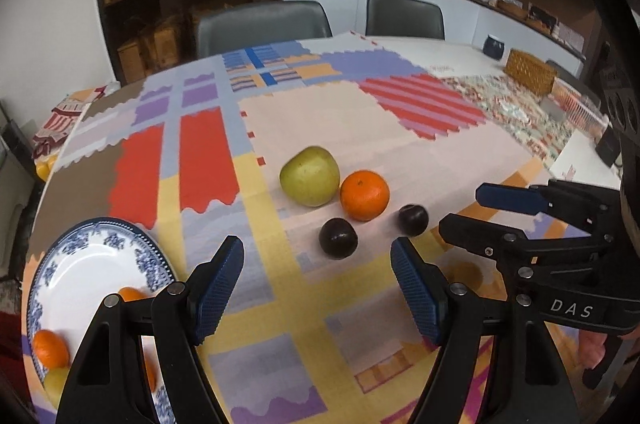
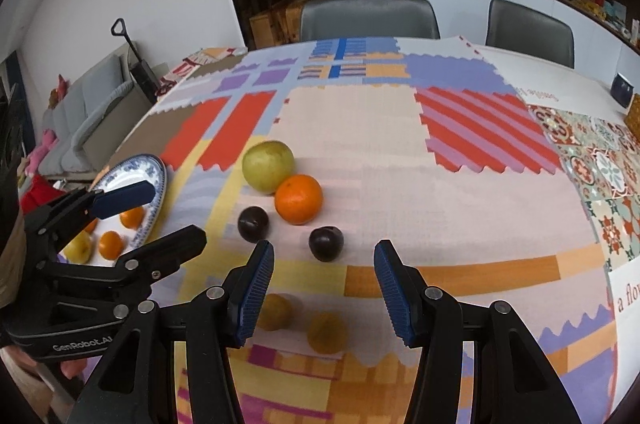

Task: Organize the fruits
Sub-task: 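Move both open tools back toward the plums and pear, then grasp a dark plum with the left tool while the right tool grasps another plum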

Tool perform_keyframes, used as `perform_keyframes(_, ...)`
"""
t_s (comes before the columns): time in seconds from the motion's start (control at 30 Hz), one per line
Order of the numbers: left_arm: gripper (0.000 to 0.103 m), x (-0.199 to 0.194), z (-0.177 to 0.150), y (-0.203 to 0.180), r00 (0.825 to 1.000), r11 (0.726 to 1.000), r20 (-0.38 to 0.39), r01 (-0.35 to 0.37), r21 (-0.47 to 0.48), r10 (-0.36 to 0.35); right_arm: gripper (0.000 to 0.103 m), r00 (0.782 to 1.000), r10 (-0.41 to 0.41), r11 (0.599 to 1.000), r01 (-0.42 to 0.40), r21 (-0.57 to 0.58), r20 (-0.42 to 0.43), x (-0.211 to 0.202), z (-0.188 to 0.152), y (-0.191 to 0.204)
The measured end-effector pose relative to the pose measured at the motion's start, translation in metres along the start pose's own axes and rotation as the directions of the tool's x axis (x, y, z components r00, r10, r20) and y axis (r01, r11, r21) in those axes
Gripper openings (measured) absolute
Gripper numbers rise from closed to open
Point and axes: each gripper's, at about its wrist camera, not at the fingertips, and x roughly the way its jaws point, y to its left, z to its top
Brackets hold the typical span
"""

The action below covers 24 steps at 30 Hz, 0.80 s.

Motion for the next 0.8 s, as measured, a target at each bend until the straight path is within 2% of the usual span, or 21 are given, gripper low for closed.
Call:
perform_keyframes(0.27, 0.068, 0.025, 0.000, -0.001, 0.999, 0.997, -0.032, 0.028, 0.065, -0.026, 0.053, 0.999, -0.002, 1.000, 0.001, -0.012, -0.052, 0.026, -0.002, -0.005)
perform_keyframes(0.37, 0.064, 0.034, 0.001, -0.001, 0.998, 0.997, -0.046, 0.040, 0.071, -0.037, 0.047, 0.997, 0.012, 1.000, -0.013, -0.011, -0.073, 0.033, -0.003, -0.006)
perform_keyframes(0.8, 0.042, 0.060, 0.006, -0.003, 0.991, 0.991, -0.100, 0.102, 0.090, -0.093, 0.035, 0.991, 0.046, 0.999, -0.047, -0.010, -0.124, 0.059, 0.002, -0.009)
